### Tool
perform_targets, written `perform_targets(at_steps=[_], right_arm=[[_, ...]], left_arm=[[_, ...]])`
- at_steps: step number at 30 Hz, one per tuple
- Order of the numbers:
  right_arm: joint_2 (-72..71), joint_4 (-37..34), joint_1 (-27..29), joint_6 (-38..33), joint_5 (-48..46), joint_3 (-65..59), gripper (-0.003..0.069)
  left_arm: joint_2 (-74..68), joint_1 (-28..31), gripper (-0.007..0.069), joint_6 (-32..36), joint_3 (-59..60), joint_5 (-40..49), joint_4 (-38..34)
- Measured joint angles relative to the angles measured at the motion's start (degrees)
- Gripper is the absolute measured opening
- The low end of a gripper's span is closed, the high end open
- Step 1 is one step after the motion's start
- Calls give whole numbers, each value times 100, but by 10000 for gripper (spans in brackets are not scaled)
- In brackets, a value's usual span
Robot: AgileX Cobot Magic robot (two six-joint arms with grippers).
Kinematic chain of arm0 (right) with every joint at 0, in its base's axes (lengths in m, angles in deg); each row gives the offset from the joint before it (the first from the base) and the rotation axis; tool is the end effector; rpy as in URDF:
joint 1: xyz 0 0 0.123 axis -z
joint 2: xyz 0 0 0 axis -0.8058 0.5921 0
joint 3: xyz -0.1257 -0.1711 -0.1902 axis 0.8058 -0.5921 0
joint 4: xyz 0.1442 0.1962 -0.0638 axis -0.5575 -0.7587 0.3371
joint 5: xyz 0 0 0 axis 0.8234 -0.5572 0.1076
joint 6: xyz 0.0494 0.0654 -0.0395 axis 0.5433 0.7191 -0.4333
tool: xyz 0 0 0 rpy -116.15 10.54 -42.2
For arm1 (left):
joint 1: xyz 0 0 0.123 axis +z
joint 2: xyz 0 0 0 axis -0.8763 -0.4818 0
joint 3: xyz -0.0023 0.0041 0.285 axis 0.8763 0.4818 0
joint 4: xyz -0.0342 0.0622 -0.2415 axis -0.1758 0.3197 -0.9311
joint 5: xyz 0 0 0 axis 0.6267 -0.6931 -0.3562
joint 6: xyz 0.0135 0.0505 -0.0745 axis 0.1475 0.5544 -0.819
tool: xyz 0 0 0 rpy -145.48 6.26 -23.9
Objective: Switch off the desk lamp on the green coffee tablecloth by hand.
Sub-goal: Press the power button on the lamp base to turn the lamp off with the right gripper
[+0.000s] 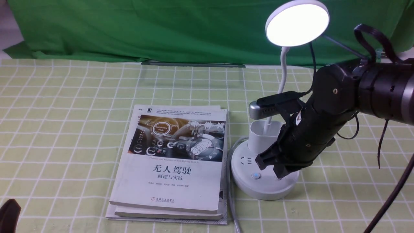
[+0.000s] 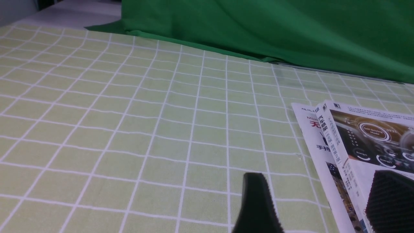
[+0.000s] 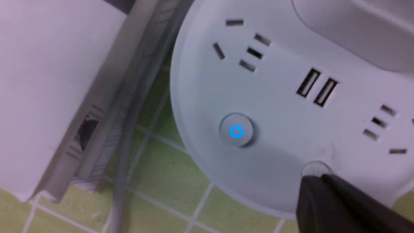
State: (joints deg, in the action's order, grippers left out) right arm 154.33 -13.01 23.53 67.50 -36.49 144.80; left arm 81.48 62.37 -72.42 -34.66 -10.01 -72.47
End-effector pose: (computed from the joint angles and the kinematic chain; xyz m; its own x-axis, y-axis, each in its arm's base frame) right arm 0.3140 0.1904 0.1971 -0.8276 -0.4643 -0.3153 -0.5098 0.8569 0.0765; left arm 0.0553 0.0031 0.1887 -0.1546 -0.0887 -0.9840 -0.0550 0.9952 -0.0811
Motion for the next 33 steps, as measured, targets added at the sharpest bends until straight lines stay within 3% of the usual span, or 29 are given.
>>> perform_targets(at_steps=[12, 24, 33], right_arm=[[277, -4, 0, -60, -66, 106, 45], [-399, 20, 0, -83, -33, 50, 45], [143, 38, 0, -94, 120, 50, 45]], left_arm=[[0, 0, 410, 0, 0, 0, 0], [0, 0, 410, 0, 0, 0, 0], [0, 0, 410, 0, 0, 0, 0]])
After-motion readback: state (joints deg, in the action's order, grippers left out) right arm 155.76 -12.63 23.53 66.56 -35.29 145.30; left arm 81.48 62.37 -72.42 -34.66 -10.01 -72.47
